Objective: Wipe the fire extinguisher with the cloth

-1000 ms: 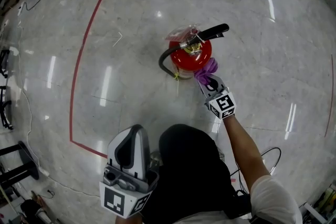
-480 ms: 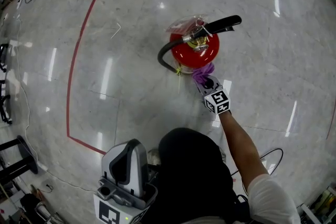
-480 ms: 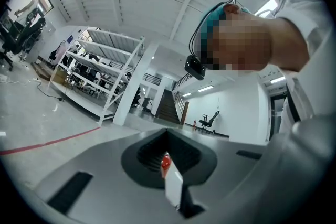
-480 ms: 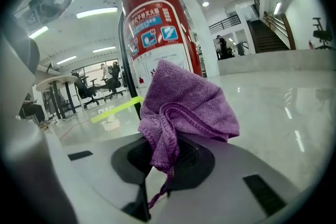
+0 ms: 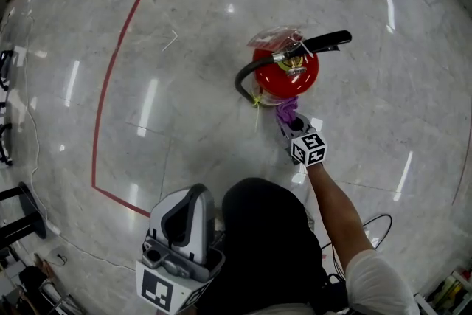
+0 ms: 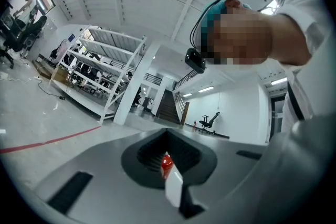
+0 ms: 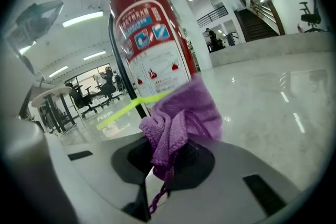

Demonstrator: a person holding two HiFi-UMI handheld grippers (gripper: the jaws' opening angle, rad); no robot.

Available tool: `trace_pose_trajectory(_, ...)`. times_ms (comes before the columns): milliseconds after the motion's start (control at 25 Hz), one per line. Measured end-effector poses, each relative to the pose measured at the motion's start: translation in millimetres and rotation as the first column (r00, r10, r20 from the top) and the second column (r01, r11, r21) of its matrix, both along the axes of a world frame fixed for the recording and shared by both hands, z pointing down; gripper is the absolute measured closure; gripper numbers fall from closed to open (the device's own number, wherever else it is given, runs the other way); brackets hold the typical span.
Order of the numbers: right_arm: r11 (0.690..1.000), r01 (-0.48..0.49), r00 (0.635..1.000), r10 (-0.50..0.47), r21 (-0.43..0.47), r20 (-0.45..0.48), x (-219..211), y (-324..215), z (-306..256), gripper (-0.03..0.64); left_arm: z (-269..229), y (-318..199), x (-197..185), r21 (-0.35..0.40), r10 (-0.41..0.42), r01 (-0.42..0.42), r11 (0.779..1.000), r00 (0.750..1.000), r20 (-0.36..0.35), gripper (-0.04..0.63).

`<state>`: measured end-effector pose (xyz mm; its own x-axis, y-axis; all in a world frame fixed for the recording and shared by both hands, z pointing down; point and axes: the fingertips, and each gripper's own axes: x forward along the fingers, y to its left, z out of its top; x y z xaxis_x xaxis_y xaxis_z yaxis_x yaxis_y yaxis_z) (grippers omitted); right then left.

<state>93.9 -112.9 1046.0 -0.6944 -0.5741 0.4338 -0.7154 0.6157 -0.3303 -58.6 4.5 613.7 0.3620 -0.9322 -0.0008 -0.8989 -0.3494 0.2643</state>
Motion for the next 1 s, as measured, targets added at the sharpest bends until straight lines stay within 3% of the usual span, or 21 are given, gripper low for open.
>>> trace_pose_trajectory(240,0.988,-0.002,0.999,-0.005,0.152,0.047,15.1,13.3,-113.1,0.568,3.7,-16.3,-7.7,0.009,0.001,-0.001,1.000,0.999,-0.052,0.591)
trace_pose_trajectory(480,0.958,-0.007,0.996,-0.021,0.287,0.092,12.6,15.0,-210.8,0.568,8.3,-27.8,-12.9,0.016,-0.011,0.012,1.000,0.999,-0.052,0.591)
trace_pose_trajectory(800,0.936,-0.036,0.995,0.000,0.350,0.103,13.6,18.8,-270.5,0.568,28.5,-48.6,18.1,-0.032,0.061,-0.061,0.998,0.998,-0.006,0.591)
trace_pose_trajectory(1000,0.921,-0.039,0.996,0.006,0.388,0.088,10.6,32.0,-307.2,0.568,34.5,-53.7,25.2,-0.059,0.070,-0.071,0.996,0.997,-0.019,0.591)
